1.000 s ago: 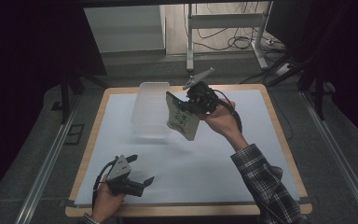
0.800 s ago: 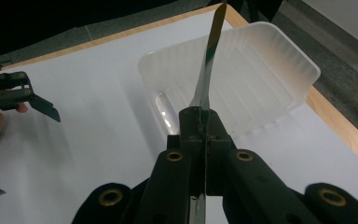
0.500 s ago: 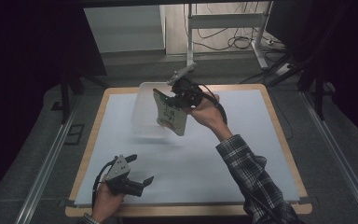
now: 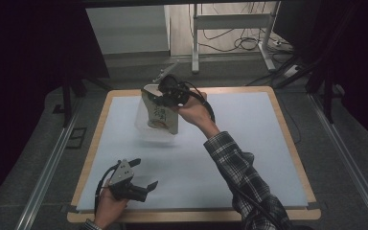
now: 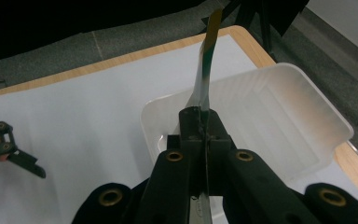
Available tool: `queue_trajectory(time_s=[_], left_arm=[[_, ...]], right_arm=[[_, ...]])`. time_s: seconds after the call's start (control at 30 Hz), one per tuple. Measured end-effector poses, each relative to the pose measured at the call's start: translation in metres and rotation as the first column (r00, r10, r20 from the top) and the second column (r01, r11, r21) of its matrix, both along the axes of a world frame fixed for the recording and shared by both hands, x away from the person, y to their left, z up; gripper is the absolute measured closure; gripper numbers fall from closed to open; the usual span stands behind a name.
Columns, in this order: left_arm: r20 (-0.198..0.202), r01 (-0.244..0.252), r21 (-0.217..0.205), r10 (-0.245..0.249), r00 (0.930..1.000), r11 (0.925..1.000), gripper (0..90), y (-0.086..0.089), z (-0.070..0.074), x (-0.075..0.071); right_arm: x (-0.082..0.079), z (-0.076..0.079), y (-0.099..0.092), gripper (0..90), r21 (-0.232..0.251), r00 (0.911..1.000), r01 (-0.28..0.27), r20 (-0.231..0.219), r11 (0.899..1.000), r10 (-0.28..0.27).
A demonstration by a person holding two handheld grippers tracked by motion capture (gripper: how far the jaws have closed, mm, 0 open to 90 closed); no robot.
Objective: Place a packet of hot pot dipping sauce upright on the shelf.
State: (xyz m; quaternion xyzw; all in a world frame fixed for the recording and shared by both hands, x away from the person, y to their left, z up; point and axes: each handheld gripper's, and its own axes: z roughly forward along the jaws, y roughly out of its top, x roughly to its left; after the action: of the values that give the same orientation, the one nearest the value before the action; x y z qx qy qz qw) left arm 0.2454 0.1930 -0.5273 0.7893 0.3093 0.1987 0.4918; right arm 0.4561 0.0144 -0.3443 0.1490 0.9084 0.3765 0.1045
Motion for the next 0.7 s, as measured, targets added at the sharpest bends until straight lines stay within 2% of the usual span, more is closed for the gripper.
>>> queue_trajectory(time_s=[0.2, 0.33, 0.43, 0.7], left_arm=[[0.001, 0.001, 0.007, -0.001, 1.0, 1.0, 0.0, -0.001, 0.0, 0.0], [0.001, 0.002, 0.01, -0.002, 1.0, 1.0, 0.0, -0.001, 0.0, 0.0], [0.0, 0.003, 0.012, -0.003, 1.0, 0.9999, 0.0, -0.001, 0.0, 0.0], [-0.005, 0.005, 0.013, -0.005, 1.0, 0.9999, 0.0, -0.001, 0.0, 0.0]], right_arm=[[0.002, -0.003, 0.016, 89.2, 0.014, 0.9999, -0.016, -0.007, 1.0, 0.016], [0.002, -0.007, 0.024, 89.2, 0.001, 0.9996, -0.026, -0.006, 1.0, 0.026], [0.004, -0.016, 0.034, 89.2, -0.009, 0.9993, -0.037, -0.01, 0.999, 0.036], [0.006, -0.024, 0.037, 89.1, -0.008, 0.9993, -0.033, -0.019, 0.999, 0.033]])
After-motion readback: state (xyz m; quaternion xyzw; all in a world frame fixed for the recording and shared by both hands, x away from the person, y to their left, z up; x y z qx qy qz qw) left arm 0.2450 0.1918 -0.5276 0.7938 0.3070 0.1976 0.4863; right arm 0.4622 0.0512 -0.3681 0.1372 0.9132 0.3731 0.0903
